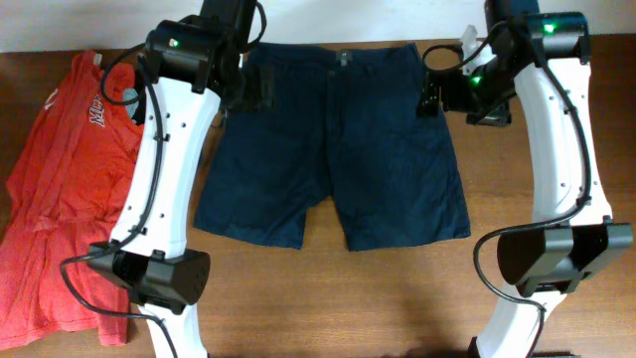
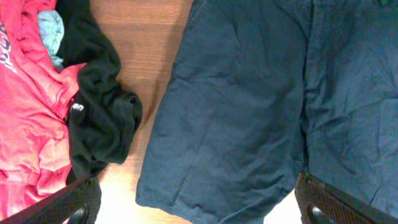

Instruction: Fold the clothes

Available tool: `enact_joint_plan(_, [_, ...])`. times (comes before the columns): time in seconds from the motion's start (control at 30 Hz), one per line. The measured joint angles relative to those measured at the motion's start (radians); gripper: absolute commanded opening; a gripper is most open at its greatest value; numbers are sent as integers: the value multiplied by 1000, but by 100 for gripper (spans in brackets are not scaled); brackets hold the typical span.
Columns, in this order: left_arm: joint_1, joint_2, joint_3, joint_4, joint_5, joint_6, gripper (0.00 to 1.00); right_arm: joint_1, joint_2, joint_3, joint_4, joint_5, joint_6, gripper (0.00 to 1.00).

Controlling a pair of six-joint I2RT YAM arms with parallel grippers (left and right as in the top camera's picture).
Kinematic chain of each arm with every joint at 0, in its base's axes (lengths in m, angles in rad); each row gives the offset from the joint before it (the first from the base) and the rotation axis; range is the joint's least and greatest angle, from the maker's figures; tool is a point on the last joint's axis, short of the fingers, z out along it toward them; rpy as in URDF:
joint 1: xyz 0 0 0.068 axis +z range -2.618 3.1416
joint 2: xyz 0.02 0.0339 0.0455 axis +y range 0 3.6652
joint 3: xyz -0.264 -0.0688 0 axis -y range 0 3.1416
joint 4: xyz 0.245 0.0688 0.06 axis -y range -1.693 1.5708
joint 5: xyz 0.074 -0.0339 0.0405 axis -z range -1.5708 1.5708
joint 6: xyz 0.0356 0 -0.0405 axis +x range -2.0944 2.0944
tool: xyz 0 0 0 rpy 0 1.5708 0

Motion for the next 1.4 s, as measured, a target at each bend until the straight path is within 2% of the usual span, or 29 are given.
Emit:
enact_joint_plan(0.13, [23,0,0,6,5,-10,99,7,0,-8,-6,0,0,97])
enact_joint_plan(0.17, [30,0,0,14,5,-10,99,6,0,-17,-8,0,3,86])
enact_joint_plan(0.23, [57,0,-5,35,8,-5,99,6,0,-50,-3,0,6,72])
enact_joint_plan(0.3, [84,0,-8,58,7,13,99,6,-1,-97,5,0,19,49])
enact_joint_plan(0.37, [113,0,-9,74,7,27,99,6,-1,-164,19,0,26,19])
enact_joint_plan(0.4, [127,0,-9,81,7,32,99,6,-1,-208,31,0,24,8])
enact_joint_plan(0.43, [142,0,-9,90,7,37,99,6,-1,-243,39,0,25,4])
enact_joint_plan(0.7, [195,0,-10,130,6,48,99,6,0,-483,150,0,26,4])
enact_joint_plan(0.97, [193,0,-10,153,8,62,99,6,-1,-762,463,0,62,4])
enact_joint_plan(1.4, [193,0,-10,149,8,67,99,6,-3,-954,724,6,113,4])
